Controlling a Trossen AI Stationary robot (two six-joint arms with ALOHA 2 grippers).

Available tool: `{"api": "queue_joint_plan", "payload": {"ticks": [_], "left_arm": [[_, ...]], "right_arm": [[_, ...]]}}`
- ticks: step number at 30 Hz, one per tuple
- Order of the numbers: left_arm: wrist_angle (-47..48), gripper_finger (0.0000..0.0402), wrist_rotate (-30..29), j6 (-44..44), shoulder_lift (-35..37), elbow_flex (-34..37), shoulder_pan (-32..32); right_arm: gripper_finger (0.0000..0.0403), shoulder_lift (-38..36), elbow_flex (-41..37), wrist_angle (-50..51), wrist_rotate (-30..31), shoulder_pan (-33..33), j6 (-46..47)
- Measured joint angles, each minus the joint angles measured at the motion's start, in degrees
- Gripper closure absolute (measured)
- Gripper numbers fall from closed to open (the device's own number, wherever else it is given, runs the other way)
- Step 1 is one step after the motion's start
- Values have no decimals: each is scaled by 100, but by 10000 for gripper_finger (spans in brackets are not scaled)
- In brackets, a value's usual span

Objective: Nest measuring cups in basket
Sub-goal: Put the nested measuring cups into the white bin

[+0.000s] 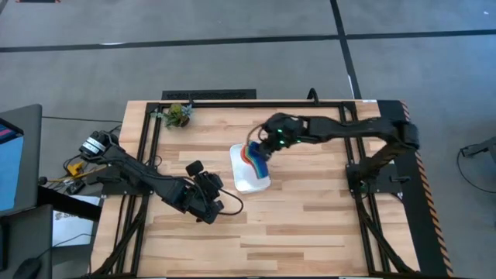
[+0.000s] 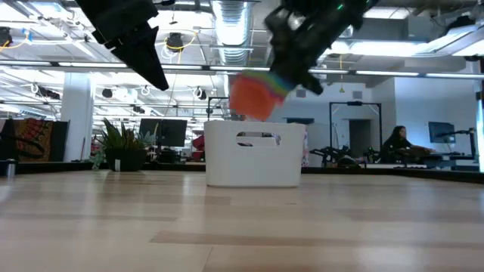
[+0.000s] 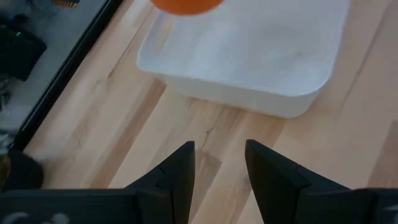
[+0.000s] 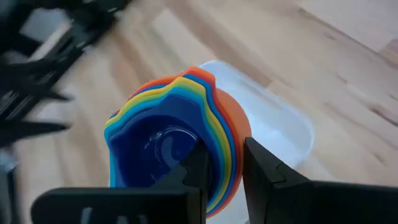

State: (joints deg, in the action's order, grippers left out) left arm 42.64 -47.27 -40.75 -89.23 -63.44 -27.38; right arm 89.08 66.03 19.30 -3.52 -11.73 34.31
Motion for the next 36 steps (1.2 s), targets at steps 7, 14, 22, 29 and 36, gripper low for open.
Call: {"api": "queue_joint_plan", "payload": {"ticks": [7,14,22,29,36], "left_arm": [[428,269,-89,-474,0,0,-37],[432,269,-165,-523,2,0,-48],[437,269,-196,-525,2,0,-46],[439,269,-160,-479,2,0,-46],[471,269,-159,-448,2,0,-87]], "right_arm": [[326,988,309,-90,39,-103,158],[326,1503,480,-22,-123,16,318],[311,1616,482,348,-62,45,719],[245,1619,487,405,327,162,1010],[179,1568,484,432,367,278,939]]}}
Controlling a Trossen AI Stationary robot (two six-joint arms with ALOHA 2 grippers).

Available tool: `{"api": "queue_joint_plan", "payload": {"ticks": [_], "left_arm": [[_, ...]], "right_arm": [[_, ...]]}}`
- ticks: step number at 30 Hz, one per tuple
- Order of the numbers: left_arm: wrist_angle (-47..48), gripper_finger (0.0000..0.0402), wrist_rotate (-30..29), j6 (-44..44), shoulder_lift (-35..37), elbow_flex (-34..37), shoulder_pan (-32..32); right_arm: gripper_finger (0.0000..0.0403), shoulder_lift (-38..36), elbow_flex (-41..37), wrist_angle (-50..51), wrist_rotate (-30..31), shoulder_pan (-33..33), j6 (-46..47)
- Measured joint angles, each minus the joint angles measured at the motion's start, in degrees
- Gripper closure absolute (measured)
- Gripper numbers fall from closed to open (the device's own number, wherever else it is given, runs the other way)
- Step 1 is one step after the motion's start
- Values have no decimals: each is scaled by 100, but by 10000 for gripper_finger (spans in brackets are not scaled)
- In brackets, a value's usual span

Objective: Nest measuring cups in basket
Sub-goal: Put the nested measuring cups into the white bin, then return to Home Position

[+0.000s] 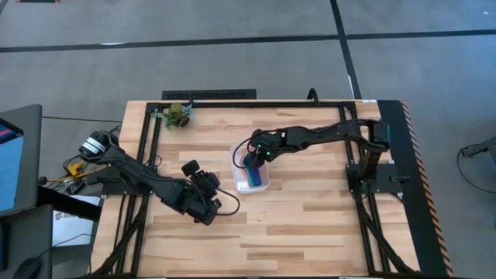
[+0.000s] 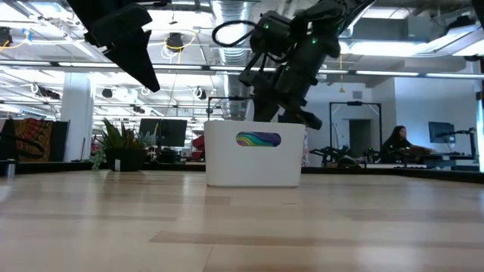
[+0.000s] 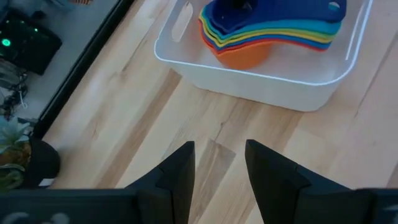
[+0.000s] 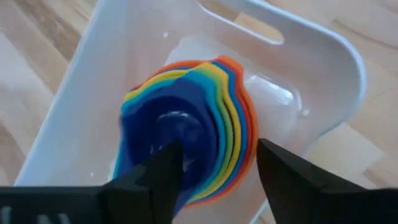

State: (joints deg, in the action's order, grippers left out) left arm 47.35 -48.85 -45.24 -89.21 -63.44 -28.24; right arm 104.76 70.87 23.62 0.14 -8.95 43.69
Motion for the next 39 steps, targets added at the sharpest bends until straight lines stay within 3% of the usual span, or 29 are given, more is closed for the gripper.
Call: {"api": "queue_joint_plan", "payload": {"ticks": [9,15,18,23,29,35,39], "left_arm": [[93,269,-586,45,251,0,-163],[202,269,-1184,-19,469,3,-267],[21,269,-1525,-126,644,313,-351],[-1191,269,-1532,46,1193,1360,-352],[-3555,269,-684,1893,2240,2564,79],[-6765,269,993,3961,3068,3902,1045],[-7401,269,1617,4583,3706,4373,1729]], "right_arm": [[159,-842,2,457,465,214,-493],[159,-1561,-111,643,908,727,-1698],[160,-1942,-587,-457,866,1162,-2313],[185,-2323,-1629,-3517,490,1816,-2994],[242,-2596,-2467,-4614,163,1716,-3758],[296,-3043,-3255,-5184,-917,1188,-4290],[316,-3530,-3785,-5569,-1072,754,-4375]]}}
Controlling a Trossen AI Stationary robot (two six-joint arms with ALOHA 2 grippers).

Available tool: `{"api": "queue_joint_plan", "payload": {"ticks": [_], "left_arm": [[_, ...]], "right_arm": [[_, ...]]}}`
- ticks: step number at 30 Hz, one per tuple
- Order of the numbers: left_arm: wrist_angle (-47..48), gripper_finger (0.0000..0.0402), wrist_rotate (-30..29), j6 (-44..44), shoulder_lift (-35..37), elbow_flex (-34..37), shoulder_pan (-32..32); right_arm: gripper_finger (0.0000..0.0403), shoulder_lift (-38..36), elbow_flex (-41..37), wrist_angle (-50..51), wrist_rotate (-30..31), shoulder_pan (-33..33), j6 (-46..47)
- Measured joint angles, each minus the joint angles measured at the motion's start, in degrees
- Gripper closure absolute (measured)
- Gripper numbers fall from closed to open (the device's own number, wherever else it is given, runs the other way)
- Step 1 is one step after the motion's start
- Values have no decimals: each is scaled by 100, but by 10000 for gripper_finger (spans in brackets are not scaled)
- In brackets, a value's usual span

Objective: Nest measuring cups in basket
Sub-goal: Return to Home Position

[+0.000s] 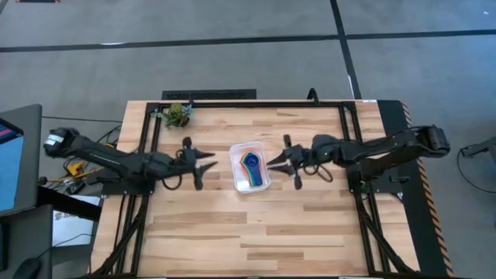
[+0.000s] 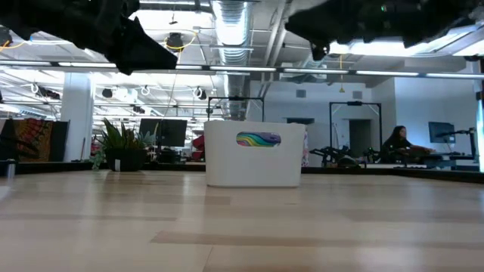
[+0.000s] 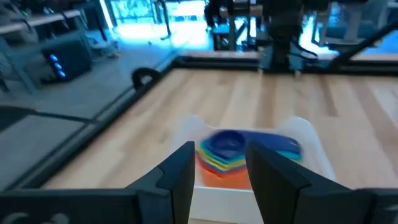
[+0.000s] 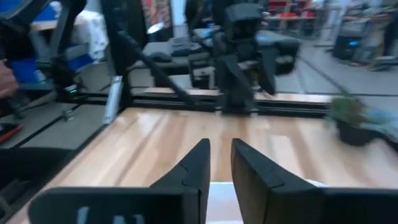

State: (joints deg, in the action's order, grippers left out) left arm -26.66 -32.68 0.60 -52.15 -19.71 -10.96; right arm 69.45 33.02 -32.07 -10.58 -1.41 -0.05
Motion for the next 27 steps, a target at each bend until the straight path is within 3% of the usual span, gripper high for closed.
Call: {"api": "queue_joint_plan", "payload": {"ticks": [8,12,21,27], "left_arm": [[1402,269,1023,411,1923,33,978],[1397,269,1450,380,2472,420,1266],[1461,269,1459,362,3102,862,1359],[1873,269,1498,489,3677,864,1359]], "right_arm": [[331,-1349,-964,52,-161,-590,17],[334,-1978,-1533,-7,-162,-594,31],[353,-3047,-2695,-491,-18,-649,346],[367,-3982,-2865,475,-394,-999,727]]}}
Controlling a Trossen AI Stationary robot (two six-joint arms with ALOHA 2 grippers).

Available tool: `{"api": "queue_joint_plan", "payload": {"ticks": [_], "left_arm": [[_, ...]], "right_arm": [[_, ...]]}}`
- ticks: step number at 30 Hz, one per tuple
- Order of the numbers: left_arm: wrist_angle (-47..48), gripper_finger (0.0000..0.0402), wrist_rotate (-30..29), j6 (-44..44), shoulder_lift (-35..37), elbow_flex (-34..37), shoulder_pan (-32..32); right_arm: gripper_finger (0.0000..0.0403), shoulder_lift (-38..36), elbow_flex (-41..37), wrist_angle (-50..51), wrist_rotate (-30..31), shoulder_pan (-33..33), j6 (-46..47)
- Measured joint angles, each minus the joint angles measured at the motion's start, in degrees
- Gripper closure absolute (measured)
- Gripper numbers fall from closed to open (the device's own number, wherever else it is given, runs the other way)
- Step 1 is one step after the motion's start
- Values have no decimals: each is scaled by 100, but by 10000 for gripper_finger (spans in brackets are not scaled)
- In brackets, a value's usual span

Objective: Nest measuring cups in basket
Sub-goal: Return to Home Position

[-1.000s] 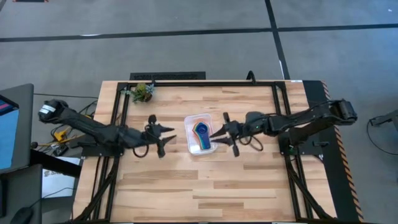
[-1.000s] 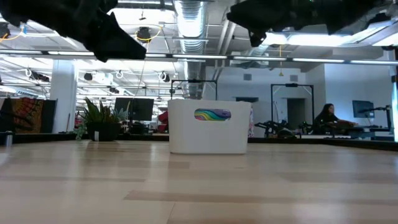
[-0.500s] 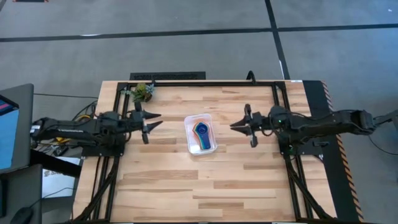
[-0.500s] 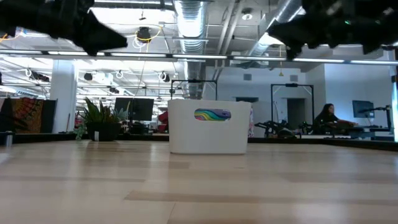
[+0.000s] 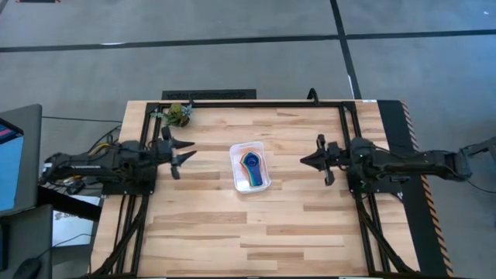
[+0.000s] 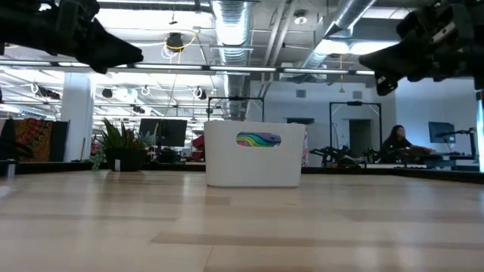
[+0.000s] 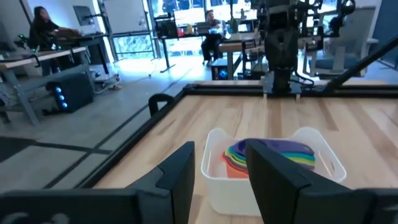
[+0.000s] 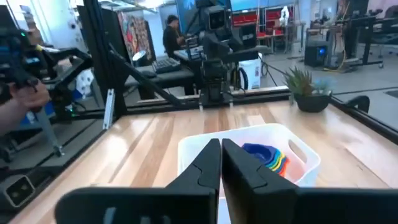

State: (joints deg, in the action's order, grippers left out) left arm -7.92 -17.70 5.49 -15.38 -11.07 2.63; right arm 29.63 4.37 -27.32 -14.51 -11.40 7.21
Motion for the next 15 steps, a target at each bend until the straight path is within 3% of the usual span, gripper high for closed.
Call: {"api": "queue_joint_plan", "payload": {"ticks": [7,15], "left_arm": [[542,269,33,-26,586,13,0],[429,269,56,-219,1383,572,0]], "right_arm": [[377,-920,-10,912,-60,109,91],[375,-2043,-386,1308,30,529,180]]}}
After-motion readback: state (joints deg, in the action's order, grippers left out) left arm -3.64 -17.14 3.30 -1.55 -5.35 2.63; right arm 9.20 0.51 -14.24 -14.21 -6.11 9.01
